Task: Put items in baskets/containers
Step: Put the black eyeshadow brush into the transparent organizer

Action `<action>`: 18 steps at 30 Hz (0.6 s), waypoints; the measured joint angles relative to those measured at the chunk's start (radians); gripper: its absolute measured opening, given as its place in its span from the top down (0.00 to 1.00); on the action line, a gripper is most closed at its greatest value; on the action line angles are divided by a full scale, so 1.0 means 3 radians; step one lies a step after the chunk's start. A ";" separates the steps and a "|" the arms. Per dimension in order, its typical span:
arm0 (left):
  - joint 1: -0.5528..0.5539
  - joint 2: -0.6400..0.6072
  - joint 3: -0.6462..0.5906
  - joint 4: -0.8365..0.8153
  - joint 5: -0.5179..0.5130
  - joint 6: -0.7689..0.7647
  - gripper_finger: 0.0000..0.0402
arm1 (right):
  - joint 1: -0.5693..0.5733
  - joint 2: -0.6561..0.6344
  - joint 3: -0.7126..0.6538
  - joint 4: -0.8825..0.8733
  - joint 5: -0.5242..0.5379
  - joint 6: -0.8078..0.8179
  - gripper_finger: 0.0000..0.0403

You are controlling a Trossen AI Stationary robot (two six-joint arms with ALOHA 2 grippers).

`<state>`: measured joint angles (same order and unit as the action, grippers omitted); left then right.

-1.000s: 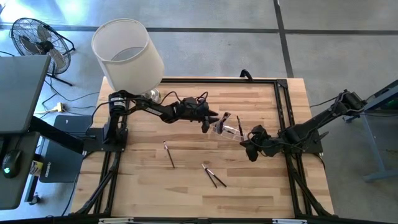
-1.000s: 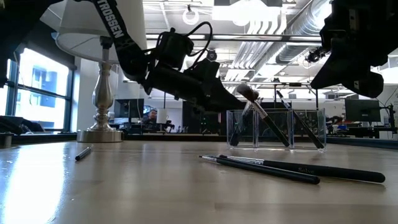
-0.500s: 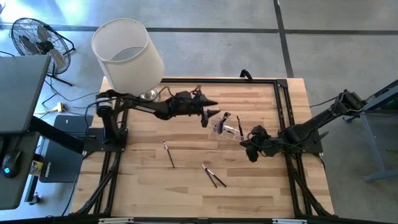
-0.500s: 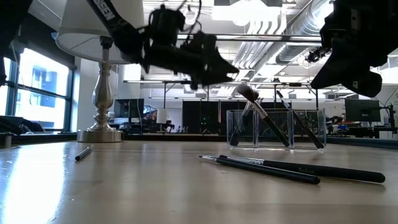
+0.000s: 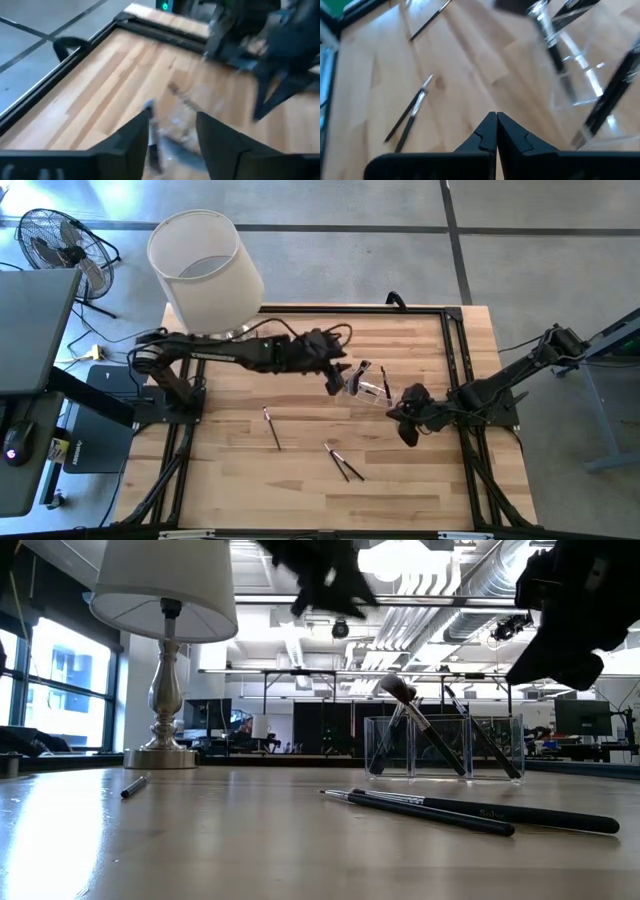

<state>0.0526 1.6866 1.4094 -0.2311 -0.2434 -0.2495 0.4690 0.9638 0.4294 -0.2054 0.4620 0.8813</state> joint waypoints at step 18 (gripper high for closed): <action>-0.1201 0.0541 0.0788 -0.1460 -0.0275 -0.1170 0.99 | 0.0060 -0.0009 0.0005 -0.0020 -0.0851 -0.0060 1.00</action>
<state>-0.3077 1.8488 1.6458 -0.6690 -0.3259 -0.6006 0.4870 0.9612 0.4309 -0.2113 0.2065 0.8632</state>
